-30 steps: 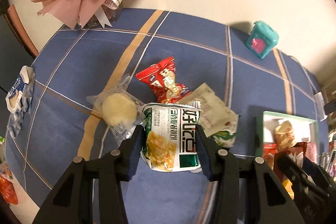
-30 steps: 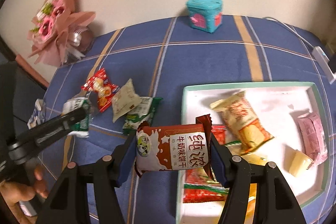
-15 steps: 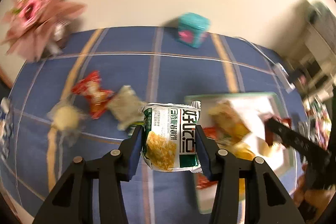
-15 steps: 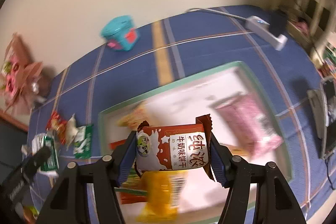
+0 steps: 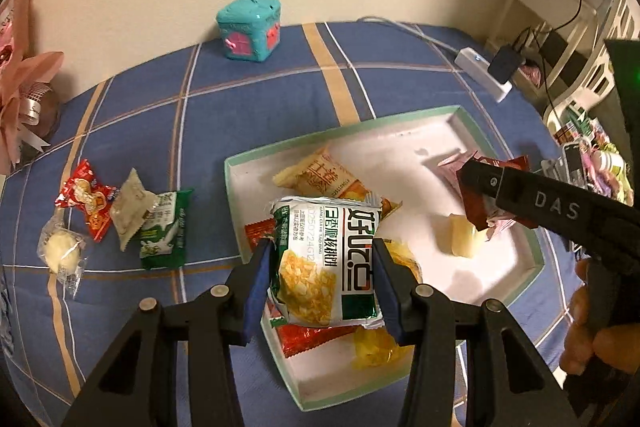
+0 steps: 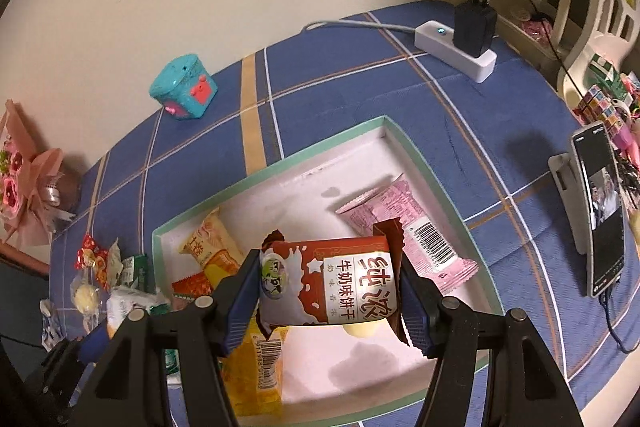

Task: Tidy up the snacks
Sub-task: 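Carry the milk biscuit pack and green-white pack over the tray, then release both packs into the tray, opening both tools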

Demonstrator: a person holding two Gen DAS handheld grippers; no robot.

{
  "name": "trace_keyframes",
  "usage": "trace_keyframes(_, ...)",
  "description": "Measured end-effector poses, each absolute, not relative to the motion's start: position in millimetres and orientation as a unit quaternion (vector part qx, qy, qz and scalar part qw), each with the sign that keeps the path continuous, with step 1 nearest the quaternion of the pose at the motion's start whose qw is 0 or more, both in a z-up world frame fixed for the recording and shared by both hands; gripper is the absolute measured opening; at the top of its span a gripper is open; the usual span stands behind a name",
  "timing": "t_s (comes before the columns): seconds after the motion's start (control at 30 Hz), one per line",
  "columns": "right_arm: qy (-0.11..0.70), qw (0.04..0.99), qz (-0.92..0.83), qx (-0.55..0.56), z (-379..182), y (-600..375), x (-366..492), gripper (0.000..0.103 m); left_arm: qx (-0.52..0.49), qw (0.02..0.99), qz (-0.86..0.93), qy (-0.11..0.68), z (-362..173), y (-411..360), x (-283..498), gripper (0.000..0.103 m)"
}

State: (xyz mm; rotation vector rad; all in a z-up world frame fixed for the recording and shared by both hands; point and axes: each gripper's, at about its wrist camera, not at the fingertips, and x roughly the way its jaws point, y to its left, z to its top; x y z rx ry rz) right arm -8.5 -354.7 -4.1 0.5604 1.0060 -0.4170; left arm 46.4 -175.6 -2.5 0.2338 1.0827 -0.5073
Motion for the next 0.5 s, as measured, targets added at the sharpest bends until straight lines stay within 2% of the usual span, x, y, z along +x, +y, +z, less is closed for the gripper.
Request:
trace_keyframes(0.37,0.487,0.817,-0.176,0.253,-12.2,-343.3,-0.2,0.067,0.117,0.805,-0.252,0.524,-31.2,-198.6,44.5,0.051)
trace_keyframes(0.5,0.486,0.819,-0.177,0.248,-8.8,-341.0,0.0,0.067,0.11,0.805,-0.257,0.524,-29.0,-199.1,44.1,0.067)
